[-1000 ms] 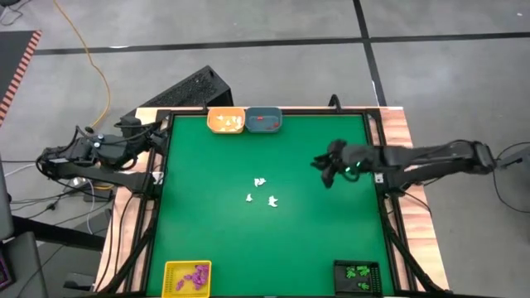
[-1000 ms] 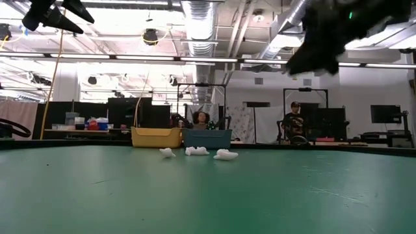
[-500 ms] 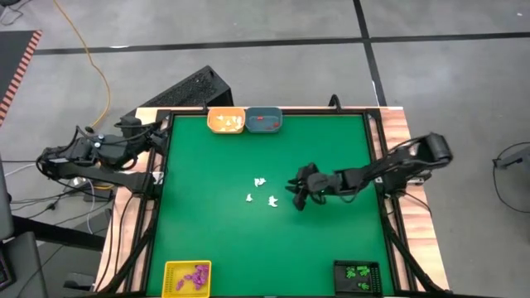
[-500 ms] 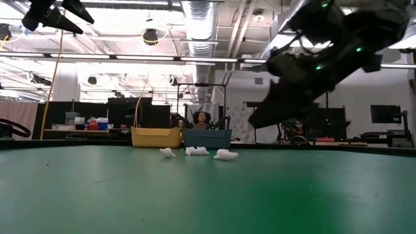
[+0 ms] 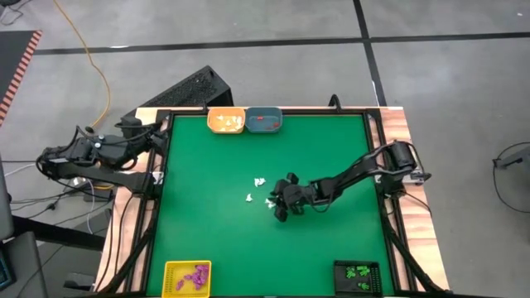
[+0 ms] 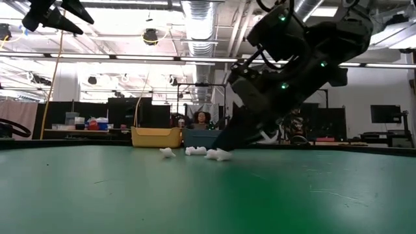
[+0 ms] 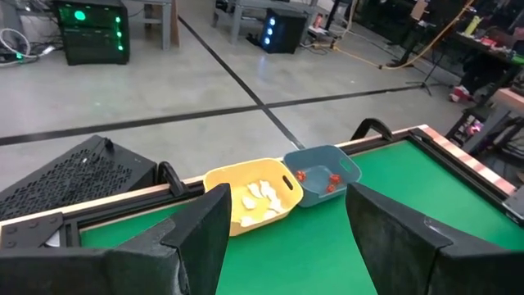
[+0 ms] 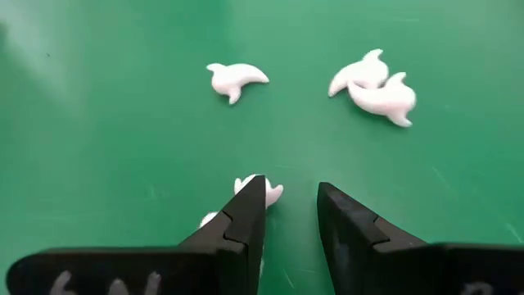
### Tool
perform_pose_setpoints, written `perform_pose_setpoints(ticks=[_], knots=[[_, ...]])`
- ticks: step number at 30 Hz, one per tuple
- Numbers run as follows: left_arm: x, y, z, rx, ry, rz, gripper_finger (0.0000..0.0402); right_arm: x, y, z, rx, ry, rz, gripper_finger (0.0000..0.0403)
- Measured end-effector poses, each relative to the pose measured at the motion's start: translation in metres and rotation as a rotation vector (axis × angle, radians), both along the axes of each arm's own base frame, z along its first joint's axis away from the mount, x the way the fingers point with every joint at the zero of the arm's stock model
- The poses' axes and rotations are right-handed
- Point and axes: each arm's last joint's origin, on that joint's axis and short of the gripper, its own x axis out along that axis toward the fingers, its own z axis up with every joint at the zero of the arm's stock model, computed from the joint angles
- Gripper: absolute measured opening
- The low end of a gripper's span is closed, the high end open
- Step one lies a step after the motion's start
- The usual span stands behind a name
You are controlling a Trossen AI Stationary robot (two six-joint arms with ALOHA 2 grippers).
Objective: Sort Halloween decoration
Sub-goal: Put the white ghost into the orange bin
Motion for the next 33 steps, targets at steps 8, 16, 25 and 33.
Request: perform_pose_setpoints(ticks=[8,16,25,33], knots=[[0.000,-0.001,-0.001,-0.012,0.008,-0.029,0.0231,0.004,0.001,-0.004,-0.023,0.033,0.004,0.0119],[0.000,-0.001,-0.001,-0.011,0.009,-0.028,0.0231,0.010,0.003,0.006,-0.041,-0.031,0.050,0.0119],[0.000,-0.001,-0.001,-0.013,0.016,-0.034,0.0231,0.029,0.024,0.039,-0.032,-0.082,0.153,0.0119],[0.000,-0.001,-0.003,-0.016,0.034,-0.052,0.0231,0.010,0.053,0.023,-0.130,0.138,0.243,0.0119]])
